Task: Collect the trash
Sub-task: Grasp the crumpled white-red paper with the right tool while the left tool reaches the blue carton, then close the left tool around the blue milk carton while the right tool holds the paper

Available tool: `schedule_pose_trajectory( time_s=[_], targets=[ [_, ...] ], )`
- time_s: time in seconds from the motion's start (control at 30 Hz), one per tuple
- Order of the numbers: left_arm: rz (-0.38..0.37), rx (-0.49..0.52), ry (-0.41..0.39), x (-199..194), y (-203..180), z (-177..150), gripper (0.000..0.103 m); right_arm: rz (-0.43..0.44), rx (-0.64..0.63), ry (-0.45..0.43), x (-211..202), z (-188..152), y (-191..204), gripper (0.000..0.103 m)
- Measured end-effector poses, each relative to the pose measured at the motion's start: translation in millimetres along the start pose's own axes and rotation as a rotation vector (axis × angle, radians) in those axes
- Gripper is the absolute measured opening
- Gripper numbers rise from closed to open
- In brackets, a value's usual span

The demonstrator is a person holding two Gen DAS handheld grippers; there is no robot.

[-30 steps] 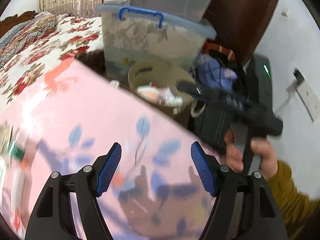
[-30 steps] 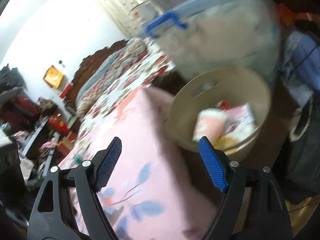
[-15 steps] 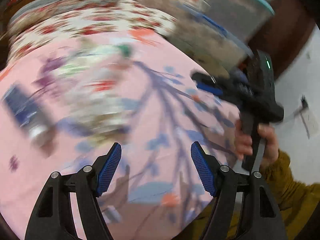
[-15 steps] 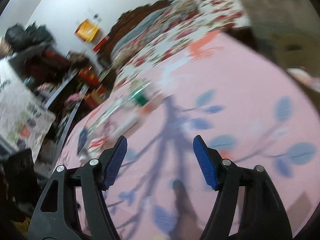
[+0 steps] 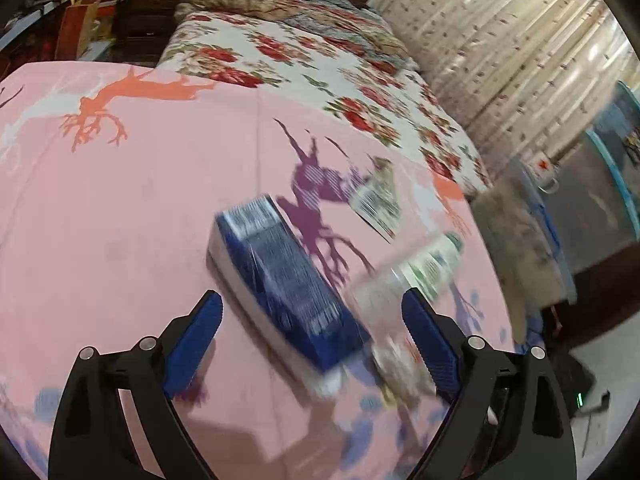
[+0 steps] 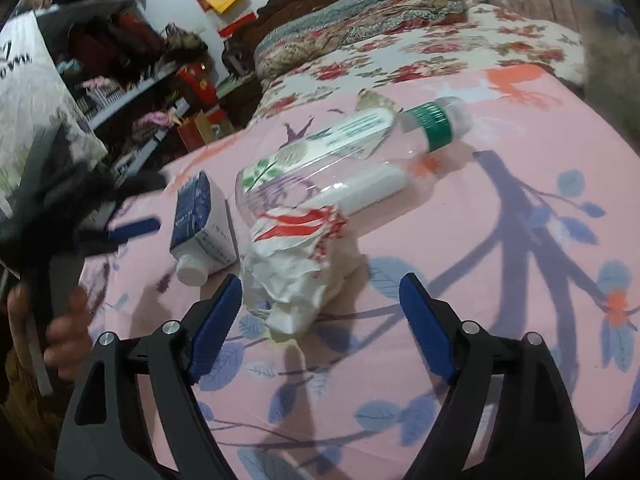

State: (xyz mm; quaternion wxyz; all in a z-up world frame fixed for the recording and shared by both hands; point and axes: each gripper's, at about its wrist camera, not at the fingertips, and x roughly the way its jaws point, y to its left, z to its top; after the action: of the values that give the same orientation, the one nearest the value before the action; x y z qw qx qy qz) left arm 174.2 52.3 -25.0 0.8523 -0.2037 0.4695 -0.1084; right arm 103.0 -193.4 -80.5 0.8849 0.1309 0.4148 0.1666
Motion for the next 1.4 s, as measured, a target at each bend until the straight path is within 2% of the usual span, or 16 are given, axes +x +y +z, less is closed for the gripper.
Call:
schedule_pose_trajectory(
  time_s=[0.13,0.37,0.4,0.43,0.47,0.53,0.57,0.7,1.0,1.1,1.2,1.27,1.4],
  targets=[
    [0.016,0.0,0.024,24,-4,10,0.087,-0.017,-0.013,0.014,10,0,9,0.083],
    [0.082,-0.02,0.055,49,2,1,0.087,-0.069,-0.009,0.024,25,1,11,0.082],
    [0.087,-0.021,0.056,51,4,-1,0.081,-0.076,-0.027,0.027,28,0,13,0.077],
    [0.102,-0.011,0.05,51,5,-4,0.073,-0.069,-0.055,0.027,28,-1,16,0.056],
    [0.09,0.013,0.043,49,4,-6,0.071,-0.055,-0.075,0.029,26,-3,19,0.044],
    [0.041,0.004,0.058,45,7,-9,0.06,-0.061,-0.087,0.007,16,-7,22,0.041],
    [0.027,-0.002,0.06,40,8,-11,0.058,-0.055,-0.09,-0.008,9,-10,24,0.041],
    [-0.005,0.037,0.07,15,14,-32,0.056,-0.035,-0.102,-0.051,-17,-27,32,0.041],
    [0.008,0.179,0.093,-29,11,-96,0.056,-0.042,-0.127,-0.026,-36,-68,42,0.042],
    [0.042,0.198,0.079,-32,7,-104,0.055,-0.06,-0.126,-0.015,-33,-73,44,0.049],
    [0.073,0.202,0.067,-32,8,-107,0.06,-0.061,-0.094,-0.012,-33,-74,41,0.056],
    [0.088,0.203,0.06,-32,8,-107,0.063,-0.069,-0.089,-0.021,-35,-74,41,0.066],
    [0.114,0.213,0.04,-33,10,-109,0.07,-0.085,-0.092,-0.04,-39,-74,41,0.072]
  ],
)
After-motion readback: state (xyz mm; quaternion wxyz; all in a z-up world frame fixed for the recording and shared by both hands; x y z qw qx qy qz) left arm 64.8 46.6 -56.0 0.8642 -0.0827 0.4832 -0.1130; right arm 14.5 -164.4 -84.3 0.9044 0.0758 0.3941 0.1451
